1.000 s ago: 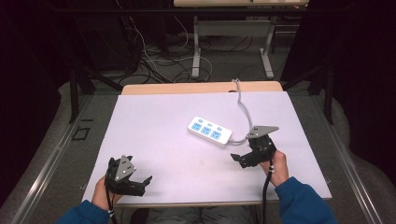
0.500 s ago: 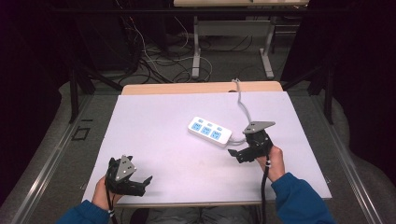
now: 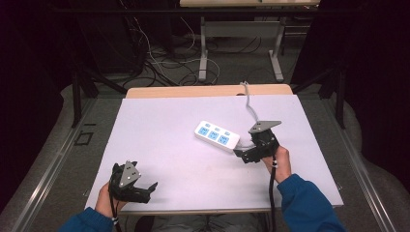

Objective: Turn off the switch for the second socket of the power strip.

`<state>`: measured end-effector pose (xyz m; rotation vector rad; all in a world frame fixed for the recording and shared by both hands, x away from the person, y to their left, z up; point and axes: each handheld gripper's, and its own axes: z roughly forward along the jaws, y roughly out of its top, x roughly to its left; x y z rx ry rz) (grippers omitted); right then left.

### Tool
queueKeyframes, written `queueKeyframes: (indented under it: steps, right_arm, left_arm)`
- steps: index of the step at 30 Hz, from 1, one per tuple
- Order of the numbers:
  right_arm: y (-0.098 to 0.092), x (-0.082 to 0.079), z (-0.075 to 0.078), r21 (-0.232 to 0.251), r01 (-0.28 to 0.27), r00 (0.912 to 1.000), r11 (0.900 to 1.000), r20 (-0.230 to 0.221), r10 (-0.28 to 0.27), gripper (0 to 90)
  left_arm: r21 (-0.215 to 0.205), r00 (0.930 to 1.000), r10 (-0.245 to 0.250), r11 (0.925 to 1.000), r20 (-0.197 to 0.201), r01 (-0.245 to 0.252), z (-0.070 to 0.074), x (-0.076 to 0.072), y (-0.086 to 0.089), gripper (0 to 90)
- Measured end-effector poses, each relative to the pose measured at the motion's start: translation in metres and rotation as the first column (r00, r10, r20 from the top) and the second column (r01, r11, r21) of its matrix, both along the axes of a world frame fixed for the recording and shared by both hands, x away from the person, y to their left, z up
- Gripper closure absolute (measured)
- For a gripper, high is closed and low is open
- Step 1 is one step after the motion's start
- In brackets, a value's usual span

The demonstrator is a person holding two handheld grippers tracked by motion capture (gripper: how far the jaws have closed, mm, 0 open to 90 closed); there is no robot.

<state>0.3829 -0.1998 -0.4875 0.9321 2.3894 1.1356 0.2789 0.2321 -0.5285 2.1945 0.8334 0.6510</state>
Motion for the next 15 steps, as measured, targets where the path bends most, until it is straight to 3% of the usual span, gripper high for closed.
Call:
queueKeyframes:
  steps: [15]
  right_arm:
    - [0.003,0.018,0.000,-0.003,0.009,0.9999,1.000,-0.011,-0.009,3.7]
  left_arm:
    - [0.000,1.0000,-0.001,1.0000,-0.001,0.001,0.000,0.000,0.000,0.7]
